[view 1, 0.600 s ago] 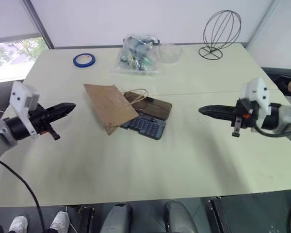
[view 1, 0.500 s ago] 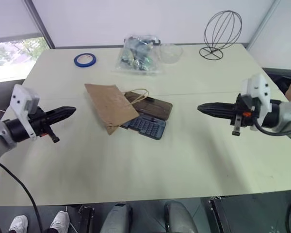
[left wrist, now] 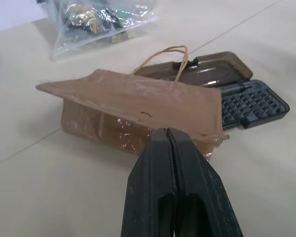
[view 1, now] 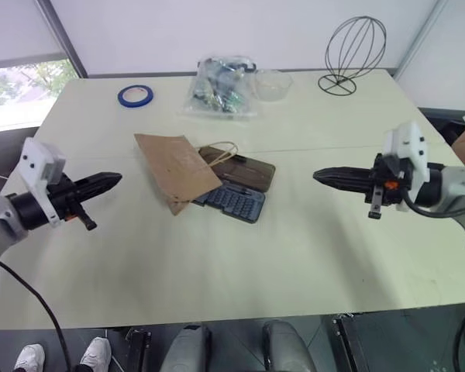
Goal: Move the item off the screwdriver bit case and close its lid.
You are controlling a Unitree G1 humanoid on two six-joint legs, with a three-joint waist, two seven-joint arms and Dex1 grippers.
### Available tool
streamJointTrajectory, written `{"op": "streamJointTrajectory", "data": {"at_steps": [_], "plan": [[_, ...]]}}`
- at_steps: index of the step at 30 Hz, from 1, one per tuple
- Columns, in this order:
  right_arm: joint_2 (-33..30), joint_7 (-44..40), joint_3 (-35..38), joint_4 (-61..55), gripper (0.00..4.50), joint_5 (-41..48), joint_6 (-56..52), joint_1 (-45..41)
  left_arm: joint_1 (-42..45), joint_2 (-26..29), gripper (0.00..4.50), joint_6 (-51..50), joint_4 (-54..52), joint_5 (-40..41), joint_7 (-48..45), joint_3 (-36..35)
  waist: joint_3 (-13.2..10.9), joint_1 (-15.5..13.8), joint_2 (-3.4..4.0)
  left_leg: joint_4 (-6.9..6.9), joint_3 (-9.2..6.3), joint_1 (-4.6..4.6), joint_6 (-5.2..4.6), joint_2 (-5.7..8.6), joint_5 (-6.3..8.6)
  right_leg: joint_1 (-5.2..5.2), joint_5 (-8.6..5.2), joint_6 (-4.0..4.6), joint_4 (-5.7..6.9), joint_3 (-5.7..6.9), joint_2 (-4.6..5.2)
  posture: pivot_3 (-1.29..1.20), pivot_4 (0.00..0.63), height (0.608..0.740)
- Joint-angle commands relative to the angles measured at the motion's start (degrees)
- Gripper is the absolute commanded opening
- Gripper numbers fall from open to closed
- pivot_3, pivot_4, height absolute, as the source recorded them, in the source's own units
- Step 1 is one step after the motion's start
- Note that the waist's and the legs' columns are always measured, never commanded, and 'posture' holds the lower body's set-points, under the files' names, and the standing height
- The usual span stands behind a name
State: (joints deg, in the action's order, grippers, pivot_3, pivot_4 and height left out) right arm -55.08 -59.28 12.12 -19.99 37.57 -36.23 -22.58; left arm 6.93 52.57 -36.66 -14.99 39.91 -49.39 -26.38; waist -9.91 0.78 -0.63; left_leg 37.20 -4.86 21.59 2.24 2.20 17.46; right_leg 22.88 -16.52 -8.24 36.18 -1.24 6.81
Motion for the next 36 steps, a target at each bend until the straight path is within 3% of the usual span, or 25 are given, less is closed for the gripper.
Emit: {"op": "streamJointTrajectory", "data": {"at_steps": [1, 15, 18, 25, 36], "plan": [[0.13, 0.16, 1.13, -1.53, 0.05, 1.2, 0.08, -0.39, -0.28, -0.14, 0.0, 0.67, -2.38, 0.34, 0.77, -2.43, 0.0, -0.02, 0.0, 0.0, 0.0, 0.0, 0.0, 0.0, 0.0, 0.0, 0.0, 0.0, 0.0, 0.0, 0.0, 0.0, 0.15, 0.74], [0.7, 1.29, -0.04, -2.15, 0.05, 1.01, -0.47, -1.27, 0.3, -0.72, 0.0, -2.63, -2.68, 2.48, 3.5, -2.51, 0.0, -0.02, 0.0, 0.0, 0.0, 0.0, 0.0, 0.0, 0.0, 0.0, 0.0, 0.0, 0.01, 0.0, 0.0, 0.0, 0.15, 0.74], [1.03, 1.75, -0.31, -2.5, 0.0, 1.14, -0.76, -1.48, 1.67, -1.81, 0.86, -3.21, -2.19, 2.55, 5.64, -1.72, 0.0, -0.02, 0.0, 0.02, 0.0, 0.0, 0.0, 0.0, 0.0, 0.0, 0.0, 0.0, 0.03, 0.0, 0.0, 0.0, 0.15, 0.74], [1.6, 2.76, -0.48, -3.54, 0.0, 1.63, -1.23, -1.22, 3.52, -5.72, 4.44, -5.17, -3.75, 2.65, 12.01, -0.58, 0.0, 0.0, 0.0, 0.03, -0.01, 0.0, 0.04, 0.01, -0.02, 0.0, 0.0, -0.01, 0.04, 0.0, 0.0, 0.0, 0.15, 0.74], [2.55, 3.99, -1.31, -4.41, 0.0, 1.45, -1.28, -0.83, 11.01, -24.19, 4.44, -21.96, -5.78, 8.04, 39.19, 2.18, 0.02, -0.19, -0.06, 0.14, -0.03, 0.01, 0.26, 0.05, -0.14, -0.02, 0.02, -0.02, 0.09, 0.0, 0.01, 0.0, 0.15, 0.74]]}}
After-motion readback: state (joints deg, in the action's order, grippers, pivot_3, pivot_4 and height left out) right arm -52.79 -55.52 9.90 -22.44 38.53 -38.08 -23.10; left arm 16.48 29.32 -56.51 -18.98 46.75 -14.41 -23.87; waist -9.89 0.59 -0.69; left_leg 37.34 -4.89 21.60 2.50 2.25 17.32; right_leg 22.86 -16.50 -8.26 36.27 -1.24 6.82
